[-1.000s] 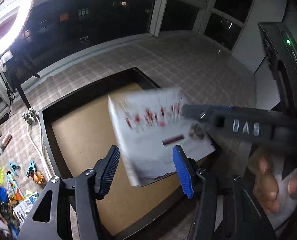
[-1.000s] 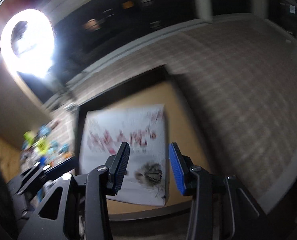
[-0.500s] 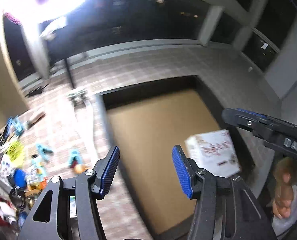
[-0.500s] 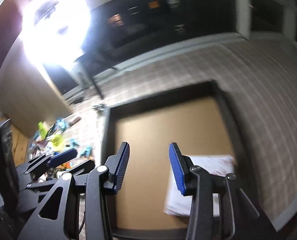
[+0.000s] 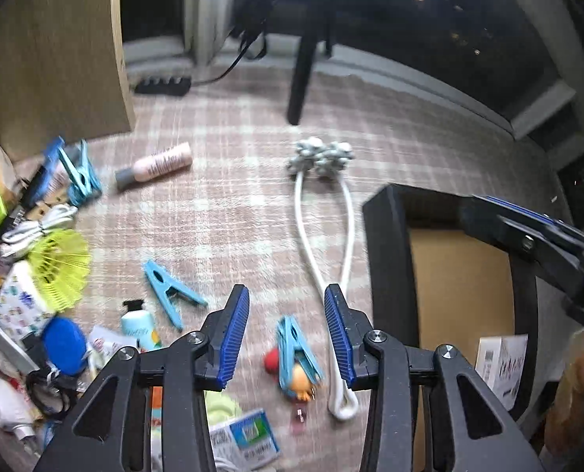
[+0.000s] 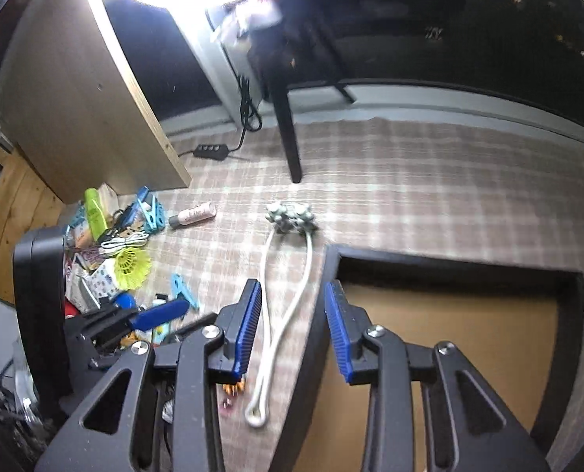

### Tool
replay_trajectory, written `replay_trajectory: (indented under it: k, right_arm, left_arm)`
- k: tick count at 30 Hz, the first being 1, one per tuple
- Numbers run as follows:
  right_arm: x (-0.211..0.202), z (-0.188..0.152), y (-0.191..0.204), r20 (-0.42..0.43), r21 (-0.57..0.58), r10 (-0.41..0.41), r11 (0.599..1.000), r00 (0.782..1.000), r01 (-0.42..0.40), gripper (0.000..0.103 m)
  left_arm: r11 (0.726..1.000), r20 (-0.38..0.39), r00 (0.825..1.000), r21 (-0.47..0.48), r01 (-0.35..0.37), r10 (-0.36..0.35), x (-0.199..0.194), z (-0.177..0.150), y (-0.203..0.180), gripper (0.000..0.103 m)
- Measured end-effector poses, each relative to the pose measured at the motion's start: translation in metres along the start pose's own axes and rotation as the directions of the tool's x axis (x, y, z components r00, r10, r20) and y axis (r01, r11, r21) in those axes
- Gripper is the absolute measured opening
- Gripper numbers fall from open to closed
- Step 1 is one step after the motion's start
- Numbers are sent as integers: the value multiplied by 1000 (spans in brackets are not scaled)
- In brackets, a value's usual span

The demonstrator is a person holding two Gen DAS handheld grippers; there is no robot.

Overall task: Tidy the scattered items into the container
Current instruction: 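Grasp the white massage roller cable with the right gripper, then carry the massage roller into the tray and release it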

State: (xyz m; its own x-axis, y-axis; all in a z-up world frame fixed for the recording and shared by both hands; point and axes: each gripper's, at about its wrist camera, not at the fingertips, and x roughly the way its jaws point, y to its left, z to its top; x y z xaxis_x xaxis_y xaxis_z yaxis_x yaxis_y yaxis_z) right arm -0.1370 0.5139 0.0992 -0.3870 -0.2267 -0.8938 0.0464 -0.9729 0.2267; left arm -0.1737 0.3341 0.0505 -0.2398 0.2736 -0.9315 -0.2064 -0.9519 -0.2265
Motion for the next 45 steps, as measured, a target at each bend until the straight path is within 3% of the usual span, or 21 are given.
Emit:
replay_trajectory:
  k: [9, 22, 28, 31, 32, 39, 45]
  right_arm:
    - [70, 37, -1, -143, -91, -68, 994, 987, 55, 23]
    - [110, 54, -2, -240, -151, -54, 988, 969, 17, 16]
    - [125, 51, -5, -267, -141, -61, 990, 962, 23, 15]
    - [123, 51, -8, -245, -120, -35, 993, 969, 5, 8]
    - [122, 51, -10, -242, -112, -28, 994, 970, 1, 7]
    - [105, 45, -15, -202, -76, 5, 997, 979, -21, 5]
    - [72, 44, -16, -141, -34, 53, 998, 989, -58, 5]
  left_arm:
    - [1000, -10, 1000, 2, -13, 13, 31, 22, -7, 32]
    - [999, -29, 1000, -30, -11, 10, 68, 34, -10, 31]
    - [998, 15, 1000, -58, -23, 24, 68, 32, -13, 26]
    - [998, 35, 998, -33, -48, 49, 70, 31, -18, 19]
    - [998, 36, 998, -27, -51, 52, 72, 31, -19, 7]
    - [997, 24, 1000, -79, -4, 6, 70, 29, -5, 6]
    - [998, 62, 998, -67, 8, -4, 51, 30, -1, 4]
